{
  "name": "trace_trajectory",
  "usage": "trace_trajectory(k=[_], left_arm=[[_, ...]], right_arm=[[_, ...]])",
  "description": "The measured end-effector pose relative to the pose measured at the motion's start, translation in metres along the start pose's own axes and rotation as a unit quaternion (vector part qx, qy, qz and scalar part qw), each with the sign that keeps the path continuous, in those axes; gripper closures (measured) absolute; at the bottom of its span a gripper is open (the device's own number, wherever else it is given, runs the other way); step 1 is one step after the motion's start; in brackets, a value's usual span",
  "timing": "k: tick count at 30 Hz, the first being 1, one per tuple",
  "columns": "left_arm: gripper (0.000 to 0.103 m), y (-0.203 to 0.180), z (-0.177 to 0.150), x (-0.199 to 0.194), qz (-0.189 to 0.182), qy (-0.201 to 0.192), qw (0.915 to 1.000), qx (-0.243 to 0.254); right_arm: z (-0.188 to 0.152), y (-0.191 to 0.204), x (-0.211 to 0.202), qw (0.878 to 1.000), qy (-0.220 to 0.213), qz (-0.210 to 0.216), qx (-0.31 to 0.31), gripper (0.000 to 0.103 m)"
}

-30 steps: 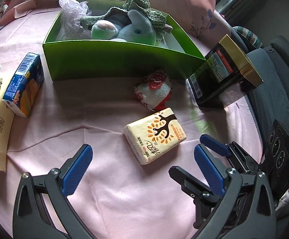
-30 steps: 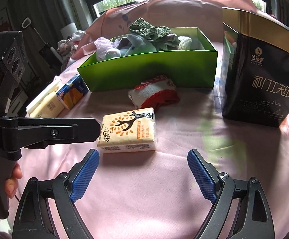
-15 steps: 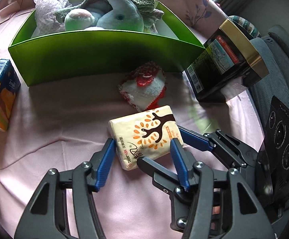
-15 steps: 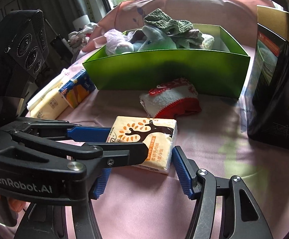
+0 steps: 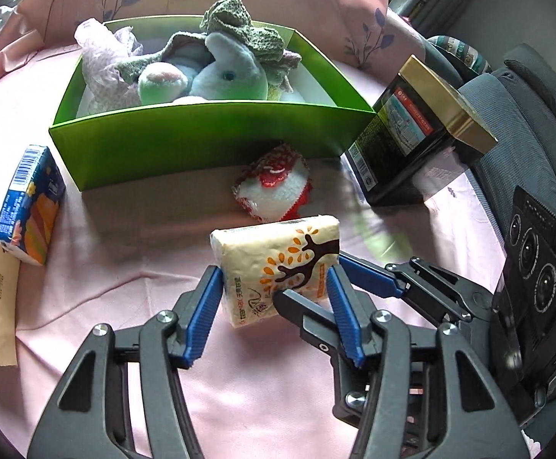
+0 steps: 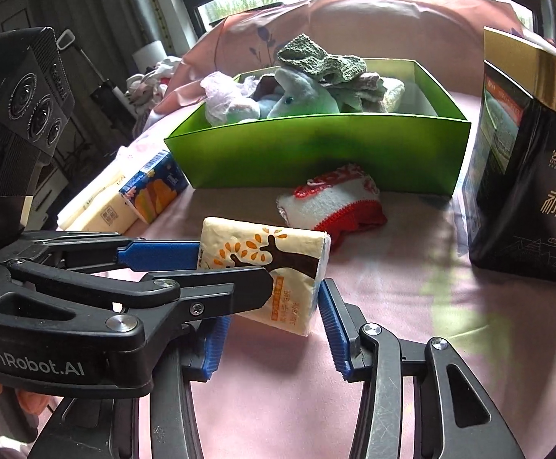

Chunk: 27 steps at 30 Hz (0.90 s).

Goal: Organize soft objects
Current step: 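Lift the tissue pack and carry it over the green box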

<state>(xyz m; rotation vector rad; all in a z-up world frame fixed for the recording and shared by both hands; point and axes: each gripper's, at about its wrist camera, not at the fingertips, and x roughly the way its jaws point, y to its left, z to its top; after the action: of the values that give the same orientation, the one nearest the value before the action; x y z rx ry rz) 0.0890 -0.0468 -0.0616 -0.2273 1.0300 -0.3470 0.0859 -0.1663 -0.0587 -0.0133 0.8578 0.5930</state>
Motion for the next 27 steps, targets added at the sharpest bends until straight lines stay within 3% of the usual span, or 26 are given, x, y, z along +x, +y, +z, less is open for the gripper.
trace_trajectory(k=[11,27], left_arm=[[0.049,-0.001,0.018,-0.039,0.002,-0.05,0.9986,0.016],[0.048,0.015,0.097,-0.068,0.028,-0.108,0.9927,0.045]], right_arm=[[0.029,0.024,-0.022,0.999,-0.046,-0.009,-0.023,0.056],[0.11,0.032,-0.017,0.992,-0.116,-0.008,-0.042,0.056]])
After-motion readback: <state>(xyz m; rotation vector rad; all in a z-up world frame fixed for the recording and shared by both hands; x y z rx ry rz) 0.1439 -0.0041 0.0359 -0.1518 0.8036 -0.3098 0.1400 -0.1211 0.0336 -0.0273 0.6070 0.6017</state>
